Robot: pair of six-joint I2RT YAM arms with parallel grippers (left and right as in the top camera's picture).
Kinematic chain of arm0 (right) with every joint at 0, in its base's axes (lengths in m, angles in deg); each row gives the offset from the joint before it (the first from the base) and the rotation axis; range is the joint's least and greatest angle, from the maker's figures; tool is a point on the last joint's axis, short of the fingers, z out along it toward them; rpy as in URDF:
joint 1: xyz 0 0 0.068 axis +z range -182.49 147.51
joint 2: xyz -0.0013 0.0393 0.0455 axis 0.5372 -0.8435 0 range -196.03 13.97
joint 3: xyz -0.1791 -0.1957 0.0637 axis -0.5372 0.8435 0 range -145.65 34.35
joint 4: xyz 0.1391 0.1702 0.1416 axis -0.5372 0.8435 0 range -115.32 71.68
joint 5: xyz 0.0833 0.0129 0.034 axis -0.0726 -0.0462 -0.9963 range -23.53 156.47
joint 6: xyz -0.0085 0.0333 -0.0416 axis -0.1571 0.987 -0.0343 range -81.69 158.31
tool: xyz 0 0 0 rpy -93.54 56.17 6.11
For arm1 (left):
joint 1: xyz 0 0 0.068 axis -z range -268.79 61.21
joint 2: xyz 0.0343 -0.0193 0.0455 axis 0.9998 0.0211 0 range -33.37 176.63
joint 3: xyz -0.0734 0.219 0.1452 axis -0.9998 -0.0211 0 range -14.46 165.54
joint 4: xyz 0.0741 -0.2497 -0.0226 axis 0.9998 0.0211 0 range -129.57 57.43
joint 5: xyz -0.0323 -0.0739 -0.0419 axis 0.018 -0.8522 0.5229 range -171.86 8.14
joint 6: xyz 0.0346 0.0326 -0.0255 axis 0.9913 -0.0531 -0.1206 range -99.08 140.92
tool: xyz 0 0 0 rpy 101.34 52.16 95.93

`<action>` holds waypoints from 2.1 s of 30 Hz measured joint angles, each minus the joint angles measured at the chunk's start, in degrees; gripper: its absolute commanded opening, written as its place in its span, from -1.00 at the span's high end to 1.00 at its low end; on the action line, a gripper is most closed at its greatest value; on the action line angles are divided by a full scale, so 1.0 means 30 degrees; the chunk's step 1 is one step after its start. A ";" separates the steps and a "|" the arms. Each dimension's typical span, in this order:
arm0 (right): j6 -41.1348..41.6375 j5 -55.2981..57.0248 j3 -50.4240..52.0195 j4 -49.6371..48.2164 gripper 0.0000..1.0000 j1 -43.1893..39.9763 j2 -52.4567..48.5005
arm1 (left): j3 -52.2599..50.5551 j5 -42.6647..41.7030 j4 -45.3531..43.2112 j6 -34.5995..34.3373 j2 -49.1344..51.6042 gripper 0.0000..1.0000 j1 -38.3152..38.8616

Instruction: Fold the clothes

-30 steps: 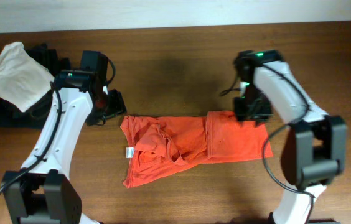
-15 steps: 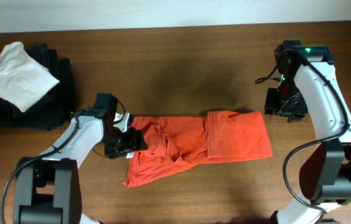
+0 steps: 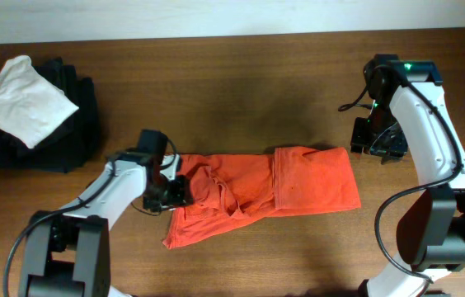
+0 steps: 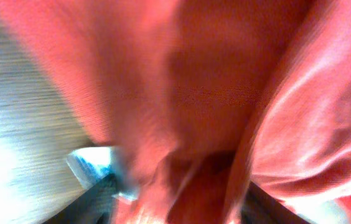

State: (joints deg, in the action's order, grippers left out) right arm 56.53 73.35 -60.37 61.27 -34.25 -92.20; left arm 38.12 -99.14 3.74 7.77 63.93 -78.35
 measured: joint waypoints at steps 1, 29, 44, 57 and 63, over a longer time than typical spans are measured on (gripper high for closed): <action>-0.0015 0.0000 0.0000 0.0007 -0.01 0.0000 0.0000 | 0.0233 0.0226 0.0233 -0.0036 -0.0007 0.89 -0.0240; -0.0015 0.0000 0.0000 0.0066 -0.02 0.0000 0.0000 | -0.1202 -0.1654 -0.1902 -0.0080 -0.0219 0.61 -0.0743; -0.0182 0.0648 0.0000 0.0138 -0.04 0.0000 0.0000 | 0.2157 0.1268 0.0882 0.0058 -0.0168 0.99 -0.4648; -0.0517 0.0925 0.0000 0.0219 -0.04 0.0000 0.0000 | 0.9005 0.3373 0.5661 0.0255 -0.0146 0.99 -0.0736; -0.0583 0.0925 0.0000 0.0277 -0.04 0.0000 0.0000 | 0.9012 0.3286 0.4692 -0.0306 -0.0095 0.99 0.6178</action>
State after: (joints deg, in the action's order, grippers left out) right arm 54.78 76.12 -60.37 62.10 -34.25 -92.20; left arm 65.16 -89.29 17.82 6.85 63.65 -59.82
